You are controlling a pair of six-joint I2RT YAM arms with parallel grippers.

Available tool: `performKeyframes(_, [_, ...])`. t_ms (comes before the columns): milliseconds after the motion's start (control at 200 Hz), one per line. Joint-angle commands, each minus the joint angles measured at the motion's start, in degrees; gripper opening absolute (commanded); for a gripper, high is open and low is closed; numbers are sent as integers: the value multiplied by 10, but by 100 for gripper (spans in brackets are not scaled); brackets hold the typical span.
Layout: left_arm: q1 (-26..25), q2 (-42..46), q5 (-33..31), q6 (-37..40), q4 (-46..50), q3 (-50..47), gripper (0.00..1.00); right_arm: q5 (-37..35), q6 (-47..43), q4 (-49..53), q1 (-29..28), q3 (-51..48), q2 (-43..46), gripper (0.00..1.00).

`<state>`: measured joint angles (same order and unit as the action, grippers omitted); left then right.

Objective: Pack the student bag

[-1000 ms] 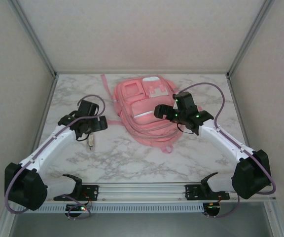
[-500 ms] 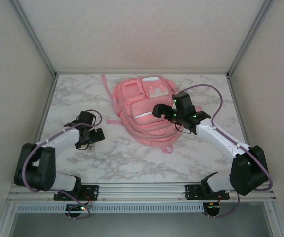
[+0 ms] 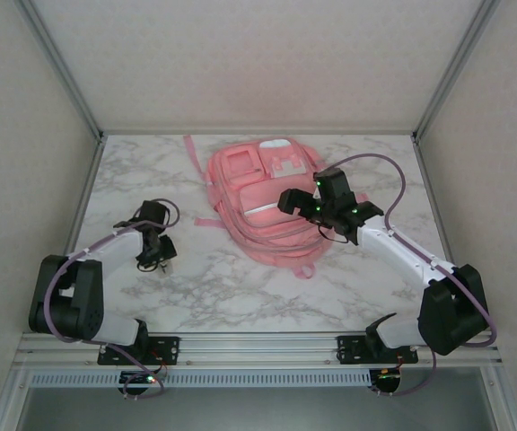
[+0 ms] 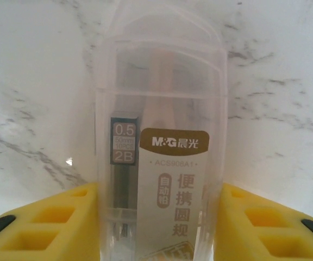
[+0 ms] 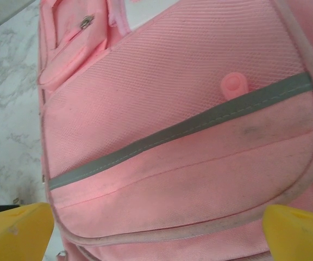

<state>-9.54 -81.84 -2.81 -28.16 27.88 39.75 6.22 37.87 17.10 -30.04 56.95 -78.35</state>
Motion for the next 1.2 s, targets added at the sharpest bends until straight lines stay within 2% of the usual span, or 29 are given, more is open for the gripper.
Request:
performKeyframes(0, [-2, 32, 57, -33, -32, 32, 43, 55, -23, -28, -8, 11, -21, 99])
performKeyframes(140, [-9, 77, 108, -107, -64, 52, 43, 114, -35, -81, -46, 17, -49, 99])
performKeyframes(385, [-33, 121, 140, -266, -157, 60, 42, 124, -65, -175, -143, 40, -99, 99])
performKeyframes(591, [-71, 129, 137, -313, -170, 82, 42, 160, -68, -245, -197, 78, -172, 94])
performKeyframes(821, [-101, 153, 111, -356, -176, 65, 42, 182, -43, -350, -204, 98, -255, 88])
performKeyframes(951, [-122, 168, 95, -375, -174, 54, 42, 182, -35, -381, -205, 116, -285, 76])
performKeyframes(1091, [-140, 170, 96, -397, -182, 40, 42, 177, -30, -387, -205, 134, -307, 57])
performKeyframes(1196, [-144, 170, 94, -402, -183, 33, 42, 176, -27, -391, -206, 135, -309, 49])
